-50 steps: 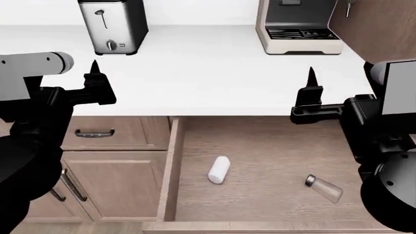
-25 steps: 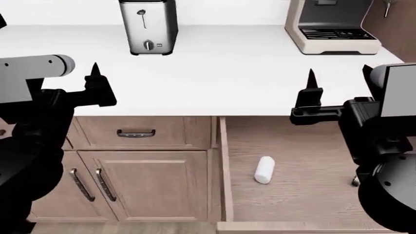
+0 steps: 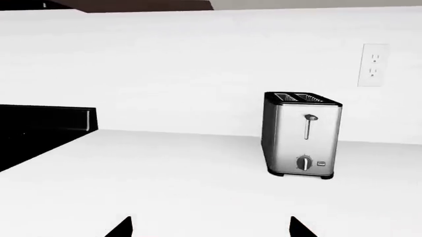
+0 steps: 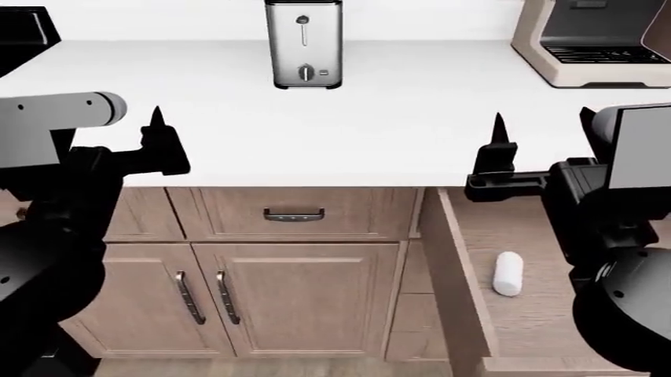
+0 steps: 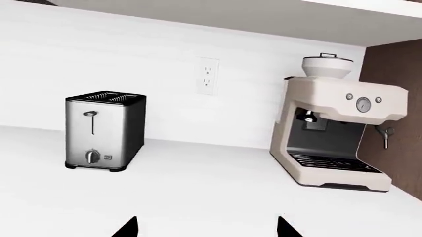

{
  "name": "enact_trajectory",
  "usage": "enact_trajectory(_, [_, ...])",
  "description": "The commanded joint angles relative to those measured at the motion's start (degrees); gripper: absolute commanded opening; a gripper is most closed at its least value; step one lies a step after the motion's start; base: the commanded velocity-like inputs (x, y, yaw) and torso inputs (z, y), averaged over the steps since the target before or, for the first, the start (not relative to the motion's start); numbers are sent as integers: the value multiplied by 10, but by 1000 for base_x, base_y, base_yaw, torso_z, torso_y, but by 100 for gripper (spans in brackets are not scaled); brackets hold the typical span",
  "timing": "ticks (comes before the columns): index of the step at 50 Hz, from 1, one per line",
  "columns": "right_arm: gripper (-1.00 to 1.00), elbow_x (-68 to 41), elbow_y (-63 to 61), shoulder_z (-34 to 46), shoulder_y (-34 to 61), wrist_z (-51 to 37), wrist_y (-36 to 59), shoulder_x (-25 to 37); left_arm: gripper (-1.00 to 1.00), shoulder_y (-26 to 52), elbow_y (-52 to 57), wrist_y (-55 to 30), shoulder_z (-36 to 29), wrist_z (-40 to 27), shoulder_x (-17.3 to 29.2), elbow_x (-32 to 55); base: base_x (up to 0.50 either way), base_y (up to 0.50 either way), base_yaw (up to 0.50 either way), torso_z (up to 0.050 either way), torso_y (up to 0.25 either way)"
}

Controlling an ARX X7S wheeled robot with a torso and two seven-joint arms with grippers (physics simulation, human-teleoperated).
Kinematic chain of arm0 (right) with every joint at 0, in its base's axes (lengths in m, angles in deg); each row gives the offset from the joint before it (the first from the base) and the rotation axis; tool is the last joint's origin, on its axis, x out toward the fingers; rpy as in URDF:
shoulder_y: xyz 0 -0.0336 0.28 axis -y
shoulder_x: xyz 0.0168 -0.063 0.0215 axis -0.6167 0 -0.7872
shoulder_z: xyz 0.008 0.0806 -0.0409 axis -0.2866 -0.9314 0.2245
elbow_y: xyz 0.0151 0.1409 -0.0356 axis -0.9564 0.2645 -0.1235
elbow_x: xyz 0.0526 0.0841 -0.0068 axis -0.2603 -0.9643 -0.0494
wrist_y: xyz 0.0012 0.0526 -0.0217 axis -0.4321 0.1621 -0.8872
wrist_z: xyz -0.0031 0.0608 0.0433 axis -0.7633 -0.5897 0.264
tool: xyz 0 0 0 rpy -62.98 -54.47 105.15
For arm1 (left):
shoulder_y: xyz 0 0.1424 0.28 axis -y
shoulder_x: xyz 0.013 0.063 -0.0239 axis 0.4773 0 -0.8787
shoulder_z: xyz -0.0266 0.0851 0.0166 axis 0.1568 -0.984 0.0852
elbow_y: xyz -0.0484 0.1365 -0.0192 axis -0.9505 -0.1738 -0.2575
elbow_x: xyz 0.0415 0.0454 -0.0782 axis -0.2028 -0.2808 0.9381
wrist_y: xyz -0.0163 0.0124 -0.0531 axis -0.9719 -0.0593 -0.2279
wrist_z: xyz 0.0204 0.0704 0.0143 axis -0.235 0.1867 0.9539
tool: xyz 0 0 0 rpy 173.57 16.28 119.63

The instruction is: Pick and place the shaker into the drawer. Then close the cabinet.

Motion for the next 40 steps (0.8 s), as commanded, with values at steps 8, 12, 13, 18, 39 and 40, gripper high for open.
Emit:
enact_trajectory(8, [100, 8, 3, -5, -17, 8, -19, 0, 100, -3, 0, 0, -1, -2, 1, 1, 0, 464, 0, 0, 0])
enact_trajectory(12, [100, 8, 3, -6, -21, 7, -21, 0, 100, -5, -4, 3, -3, 0, 0, -2, 0, 464, 0, 0, 0])
enact_trajectory(13, [100, 8, 2, -7, -22, 7, -22, 0, 100, -5, -5, 4, -3, 0, 0, -4, 0, 469, 0, 0, 0])
enact_trajectory(18, [100, 10, 2, -7, -27, 8, -26, 0, 100, -12, -9, 14, -7, 0, -3, -16, 0, 463, 0, 0, 0])
enact_trajectory(39, [100, 42, 6, -5, -65, 26, -65, -10, 100, -39, -31, 51, -9, 16, -10, -37, 0, 462, 0, 0, 0])
enact_trajectory(40, [100, 43, 5, -5, -66, 26, -65, -10, 100, -39, -31, 52, -8, 16, -10, -37, 0, 465, 0, 0, 0])
